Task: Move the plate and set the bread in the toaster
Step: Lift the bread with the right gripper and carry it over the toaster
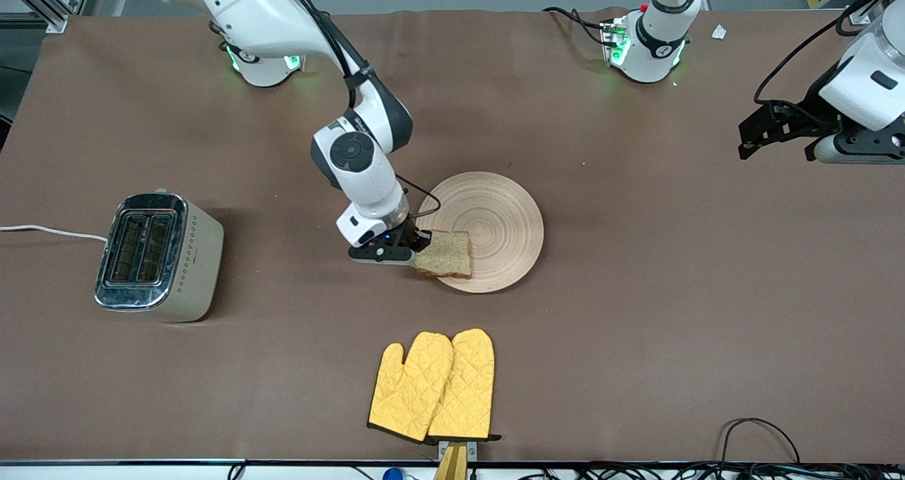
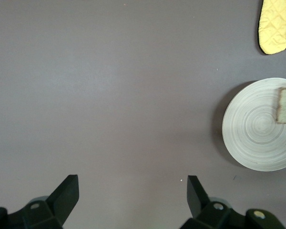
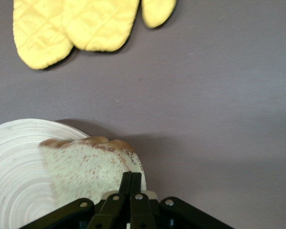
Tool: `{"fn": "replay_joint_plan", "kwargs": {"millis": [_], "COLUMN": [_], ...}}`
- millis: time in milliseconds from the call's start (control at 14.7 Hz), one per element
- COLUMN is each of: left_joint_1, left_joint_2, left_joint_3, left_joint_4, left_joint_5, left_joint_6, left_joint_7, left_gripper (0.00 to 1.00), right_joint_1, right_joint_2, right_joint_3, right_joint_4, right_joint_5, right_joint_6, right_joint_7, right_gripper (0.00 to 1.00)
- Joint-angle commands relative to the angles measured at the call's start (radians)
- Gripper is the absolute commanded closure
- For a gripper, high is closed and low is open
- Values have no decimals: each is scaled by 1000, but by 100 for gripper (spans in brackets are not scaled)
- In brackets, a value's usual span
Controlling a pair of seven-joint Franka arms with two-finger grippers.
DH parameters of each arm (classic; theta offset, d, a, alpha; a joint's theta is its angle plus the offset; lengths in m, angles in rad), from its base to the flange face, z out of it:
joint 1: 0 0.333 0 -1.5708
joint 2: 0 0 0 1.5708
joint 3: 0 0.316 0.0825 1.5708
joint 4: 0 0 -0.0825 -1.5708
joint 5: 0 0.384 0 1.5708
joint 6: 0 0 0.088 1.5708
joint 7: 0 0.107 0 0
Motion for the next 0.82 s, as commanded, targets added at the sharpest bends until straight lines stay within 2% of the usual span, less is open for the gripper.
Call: {"fn": "replay_joint_plan", "kwargs": {"millis": [0,136,340,408,544,748], "left_joint_1": [0,-2,-2,0,-2,-2], "left_joint_2": [-9,-9,-9,-9,-9,-9], "left_joint_3": [-1,-1,-1,-1,-1,-1], "left_joint_4": [-8,-8,-8,-8,-8,-8], "left_joint_5": [-8,-8,-8,-8,-8,-8], "left_joint_6": [8,10,10,8,8,8], "left_joint_7": [-11,-11,-11,-11,-11,-11], "left_gripper": [0,0,0,0,0,0], "right_joint_1": [-16,-16,-16,-17,-32,-101], "right_joint_2": [-137,-172,-180,-183,-201,-217], "right_joint_3": [-6,-35,-44,-46,-46,-65], "right_joint_4": [14,101,276,302,313,315], "right_joint_5": [-18,-43,-228,-283,-395,-500], "right_joint_6": [-202,-396,-795,-882,-998,-1078], "right_joint_7": [4,1,6,1,-68,-228], "right_gripper": [100,100,100,100,100,100]}}
